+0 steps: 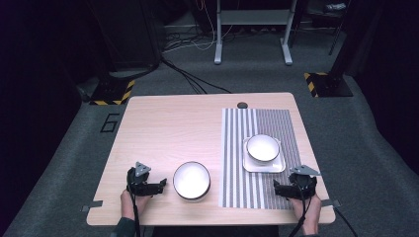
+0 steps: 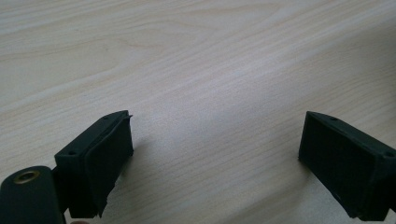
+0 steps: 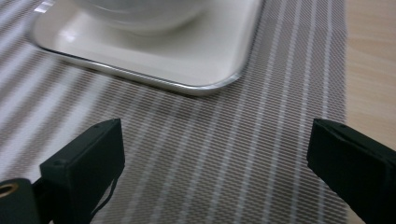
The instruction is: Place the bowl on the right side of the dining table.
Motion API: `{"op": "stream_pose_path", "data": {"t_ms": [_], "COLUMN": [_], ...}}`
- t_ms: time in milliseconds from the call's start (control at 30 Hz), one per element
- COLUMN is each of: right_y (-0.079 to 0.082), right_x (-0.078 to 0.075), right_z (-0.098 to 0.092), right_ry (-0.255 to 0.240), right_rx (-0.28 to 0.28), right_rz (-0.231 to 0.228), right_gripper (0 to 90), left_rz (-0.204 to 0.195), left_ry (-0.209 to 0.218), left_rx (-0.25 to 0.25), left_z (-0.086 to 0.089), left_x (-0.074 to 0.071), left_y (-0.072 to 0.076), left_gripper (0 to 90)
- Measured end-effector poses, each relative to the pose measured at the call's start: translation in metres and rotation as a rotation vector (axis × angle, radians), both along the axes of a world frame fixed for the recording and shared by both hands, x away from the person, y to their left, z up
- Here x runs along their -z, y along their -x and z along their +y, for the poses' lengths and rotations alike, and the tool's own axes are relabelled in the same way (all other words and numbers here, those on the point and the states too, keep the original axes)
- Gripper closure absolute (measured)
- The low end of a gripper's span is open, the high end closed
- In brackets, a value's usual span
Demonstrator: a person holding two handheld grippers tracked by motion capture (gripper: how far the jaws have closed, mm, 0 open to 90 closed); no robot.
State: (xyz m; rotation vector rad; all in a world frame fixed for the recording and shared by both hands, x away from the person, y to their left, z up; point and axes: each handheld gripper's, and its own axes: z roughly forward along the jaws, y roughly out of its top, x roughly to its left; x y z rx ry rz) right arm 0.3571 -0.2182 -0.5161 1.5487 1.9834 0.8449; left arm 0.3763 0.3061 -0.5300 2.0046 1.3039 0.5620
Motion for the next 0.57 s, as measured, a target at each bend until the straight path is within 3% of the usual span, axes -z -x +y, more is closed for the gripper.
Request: {"op": "stream_pose_path", "data": {"t_ms": [133,200,333,400,467,500,567], "right_y": [-0.008,-0.008,-0.006,-0.005,-0.005,-0.005,-0.005], "right_x": [0.011,0.011,0.013,0.013,0.013,0.013,0.013], "right_z": [-0.013,-0.015,-0.013,-0.012,-0.012,-0.012,-0.012], "right_ry": [-0.002,-0.020,-0.003,-0.003,-0.004,-0.004,-0.004], "right_rx": [0.030,0.030,0.034,0.043,0.045,0.045,0.045], "right_rz": [0.017,0.012,-0.005,-0.001,0.000,0.000,0.000], "right_gripper": [2.5,2.5,1.5,1.2,1.1,1.1,1.1], "left_rz": [0.000,0.000,0.001,0.006,0.022,0.025,-0.016], "left_ry": [-0.001,-0.001,0.000,0.023,0.076,0.093,0.114], "left_rx": [0.002,0.001,0.003,0.001,-0.030,-0.038,-0.058], "left_z": [0.000,0.000,0.000,0.004,0.011,0.016,0.027], "left_x": [0.000,0.000,0.000,0.000,-0.002,-0.006,-0.022], "left_y": [0.000,0.000,0.000,-0.001,-0.002,-0.001,0.006], "left_gripper": [9.4,9.4,9.4,8.9,0.0,0.1,0.1]}}
